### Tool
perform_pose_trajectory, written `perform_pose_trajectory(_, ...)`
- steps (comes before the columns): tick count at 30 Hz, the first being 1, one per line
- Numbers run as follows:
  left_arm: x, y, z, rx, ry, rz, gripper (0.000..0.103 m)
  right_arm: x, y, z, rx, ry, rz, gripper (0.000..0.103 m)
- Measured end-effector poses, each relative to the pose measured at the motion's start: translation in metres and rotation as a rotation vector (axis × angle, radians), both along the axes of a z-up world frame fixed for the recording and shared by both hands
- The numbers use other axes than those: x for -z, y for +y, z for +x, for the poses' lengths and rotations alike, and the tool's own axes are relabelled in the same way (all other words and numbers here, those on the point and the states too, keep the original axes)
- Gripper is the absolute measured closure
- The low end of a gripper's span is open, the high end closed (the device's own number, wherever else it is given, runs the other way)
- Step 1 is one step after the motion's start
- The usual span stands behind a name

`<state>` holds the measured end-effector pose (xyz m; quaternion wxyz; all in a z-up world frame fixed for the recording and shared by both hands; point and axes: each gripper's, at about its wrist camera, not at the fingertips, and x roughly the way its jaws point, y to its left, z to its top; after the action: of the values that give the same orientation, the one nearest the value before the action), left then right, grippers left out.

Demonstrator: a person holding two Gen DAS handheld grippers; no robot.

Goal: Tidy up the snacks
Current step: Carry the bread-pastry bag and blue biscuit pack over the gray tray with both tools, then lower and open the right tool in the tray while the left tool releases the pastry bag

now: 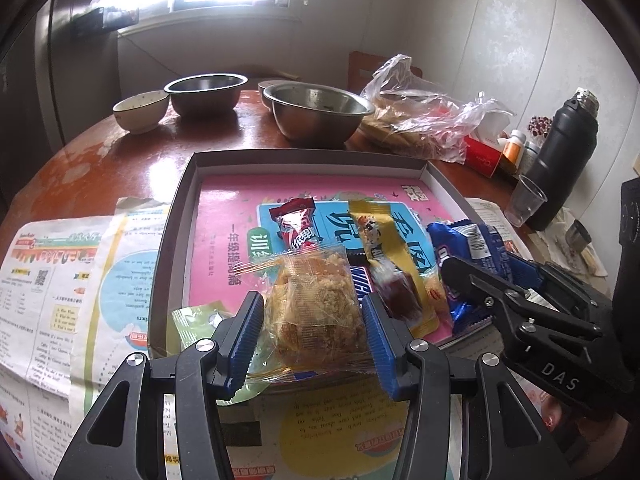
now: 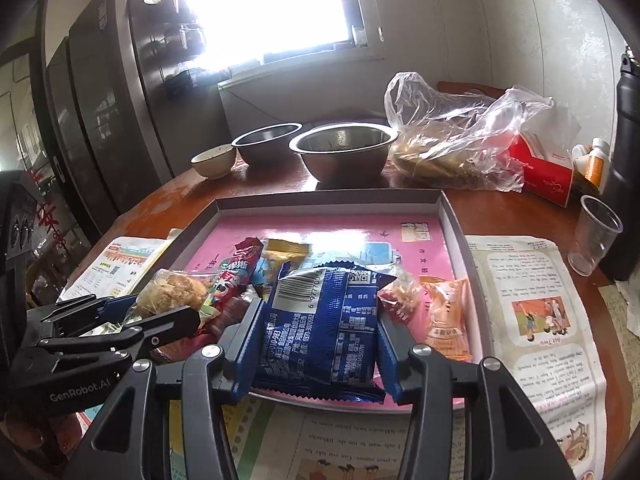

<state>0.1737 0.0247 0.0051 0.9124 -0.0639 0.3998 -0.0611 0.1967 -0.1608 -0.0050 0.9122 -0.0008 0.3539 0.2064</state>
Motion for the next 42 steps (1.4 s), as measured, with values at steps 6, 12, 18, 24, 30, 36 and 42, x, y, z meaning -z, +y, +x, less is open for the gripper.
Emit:
perform_pose_trajectory(6, 0.003, 0.000, 0.003, -0.001, 0.007, 0.002, 0.050, 0.007, 0.003, 0.009, 0.001, 0.013, -0.007, 0.053)
perform_pose_trajectory(12, 0.008, 0.000, 0.007, 0.001, 0.022, -0.004, 0.050, 0.017, 0.003, 0.015, 0.014, 0.036, -0.013, 0.053)
perform_pose_trajectory(18, 0.009, 0.001, 0.007, 0.000, 0.019, -0.008, 0.050, 0.017, 0.003, 0.019, 0.020, 0.037, -0.012, 0.053)
perform_pose_trajectory(24, 0.009, 0.001, 0.012, -0.004, 0.020, -0.009, 0.050, 0.012, 0.009, 0.018, -0.007, 0.034, 0.004, 0.053)
perform_pose_trajectory(30, 0.010, 0.003, 0.012, -0.004, 0.020, -0.024, 0.051, 0.015, 0.013, 0.021, -0.007, 0.040, -0.006, 0.053)
perform_pose_trajectory(36, 0.011, 0.005, 0.012, -0.005, 0.023, -0.035, 0.050, 0.018, 0.009, 0.021, 0.015, 0.044, 0.008, 0.053)
perform_pose_trajectory(42, 0.012, 0.006, 0.011, -0.003, 0.023, -0.037, 0.050, 0.018, 0.006, 0.021, 0.048, 0.039, 0.001, 0.052)
